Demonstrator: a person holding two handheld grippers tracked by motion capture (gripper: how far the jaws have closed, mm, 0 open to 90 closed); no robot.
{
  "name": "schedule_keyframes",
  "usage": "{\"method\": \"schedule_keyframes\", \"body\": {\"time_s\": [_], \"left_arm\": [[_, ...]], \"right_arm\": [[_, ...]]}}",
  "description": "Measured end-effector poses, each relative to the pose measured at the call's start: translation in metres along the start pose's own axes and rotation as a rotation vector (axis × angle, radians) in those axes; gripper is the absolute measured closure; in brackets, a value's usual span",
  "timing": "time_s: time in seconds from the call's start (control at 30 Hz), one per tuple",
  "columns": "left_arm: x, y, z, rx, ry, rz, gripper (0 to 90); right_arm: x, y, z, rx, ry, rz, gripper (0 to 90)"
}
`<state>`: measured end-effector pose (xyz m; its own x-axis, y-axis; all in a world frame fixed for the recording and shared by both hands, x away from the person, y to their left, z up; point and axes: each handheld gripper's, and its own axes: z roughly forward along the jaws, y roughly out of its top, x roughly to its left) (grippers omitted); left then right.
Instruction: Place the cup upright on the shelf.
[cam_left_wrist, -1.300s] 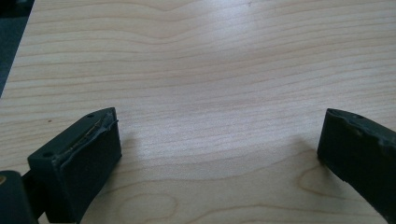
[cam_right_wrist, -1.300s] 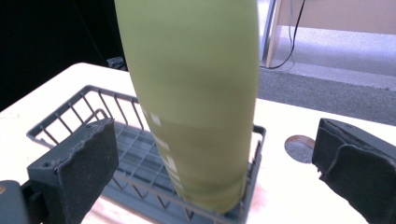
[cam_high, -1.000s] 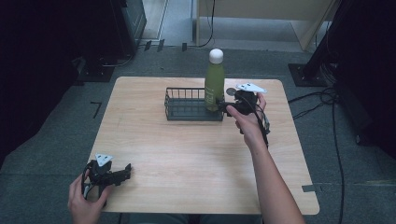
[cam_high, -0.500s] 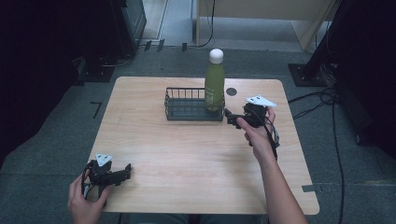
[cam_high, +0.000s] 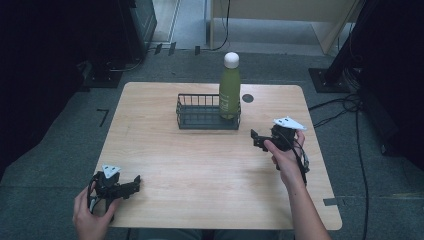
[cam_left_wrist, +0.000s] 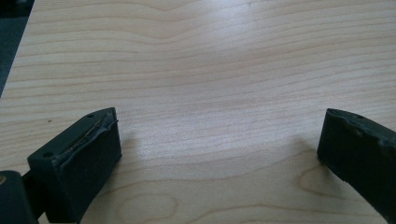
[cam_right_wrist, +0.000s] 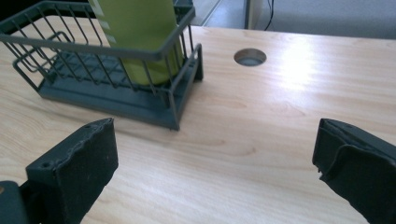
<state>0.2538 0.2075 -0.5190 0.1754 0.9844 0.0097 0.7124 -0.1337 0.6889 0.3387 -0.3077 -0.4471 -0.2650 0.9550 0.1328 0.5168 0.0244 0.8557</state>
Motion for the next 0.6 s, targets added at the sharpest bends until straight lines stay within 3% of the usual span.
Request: {"method": "schedule_keyframes", "body": {"time_s": [0.6], "left_arm": [[0.0,0.0,0.0,0.002,0.0,0.003,0.0]], "right_arm": [[-0.027,-0.045,-0.023,0.046,-0.051,0.019,0.2]]}}
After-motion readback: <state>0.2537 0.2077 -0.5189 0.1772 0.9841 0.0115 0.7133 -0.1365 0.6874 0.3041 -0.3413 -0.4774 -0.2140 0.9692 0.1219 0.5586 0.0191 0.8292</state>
